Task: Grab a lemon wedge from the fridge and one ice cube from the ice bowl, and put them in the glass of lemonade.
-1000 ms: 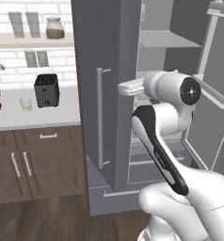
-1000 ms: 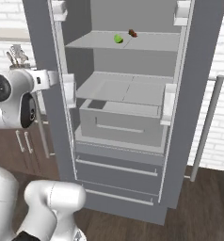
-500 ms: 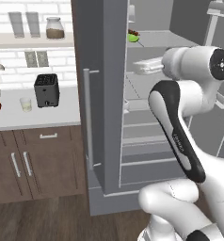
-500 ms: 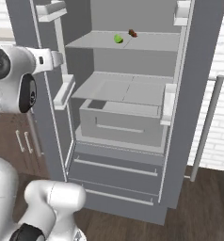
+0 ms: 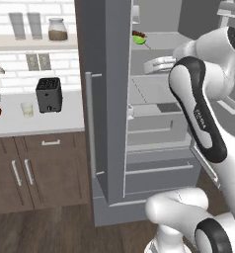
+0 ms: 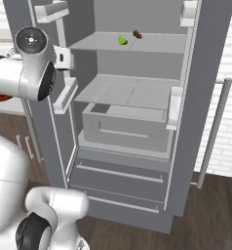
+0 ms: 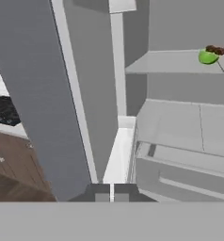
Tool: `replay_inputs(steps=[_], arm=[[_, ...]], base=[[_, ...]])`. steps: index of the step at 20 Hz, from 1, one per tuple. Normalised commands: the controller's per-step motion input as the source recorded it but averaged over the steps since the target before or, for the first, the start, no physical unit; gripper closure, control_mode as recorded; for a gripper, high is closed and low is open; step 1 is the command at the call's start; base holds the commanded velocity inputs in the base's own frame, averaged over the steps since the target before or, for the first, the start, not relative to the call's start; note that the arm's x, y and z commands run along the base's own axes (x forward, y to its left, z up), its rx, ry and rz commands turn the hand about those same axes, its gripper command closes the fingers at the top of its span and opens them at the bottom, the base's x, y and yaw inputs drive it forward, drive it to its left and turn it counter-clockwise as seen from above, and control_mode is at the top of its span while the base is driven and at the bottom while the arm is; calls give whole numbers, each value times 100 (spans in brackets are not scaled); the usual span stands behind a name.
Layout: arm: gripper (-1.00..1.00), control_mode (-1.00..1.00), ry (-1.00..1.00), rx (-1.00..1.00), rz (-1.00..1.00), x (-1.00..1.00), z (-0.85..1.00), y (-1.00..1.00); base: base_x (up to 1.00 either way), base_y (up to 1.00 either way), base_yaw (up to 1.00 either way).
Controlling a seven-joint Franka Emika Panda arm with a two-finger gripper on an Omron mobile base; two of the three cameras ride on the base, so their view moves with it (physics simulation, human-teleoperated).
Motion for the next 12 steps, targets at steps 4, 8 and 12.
replay_inputs(steps=[4,8,12], arm=[[-100,-100,10,18,20,82,-63,18],[-100,-100,16,13,26,99,-14,21],[-100,-100,20,11,30,62,8,11]], base=[[0,0,0],[0,0,0],[0,0,0]])
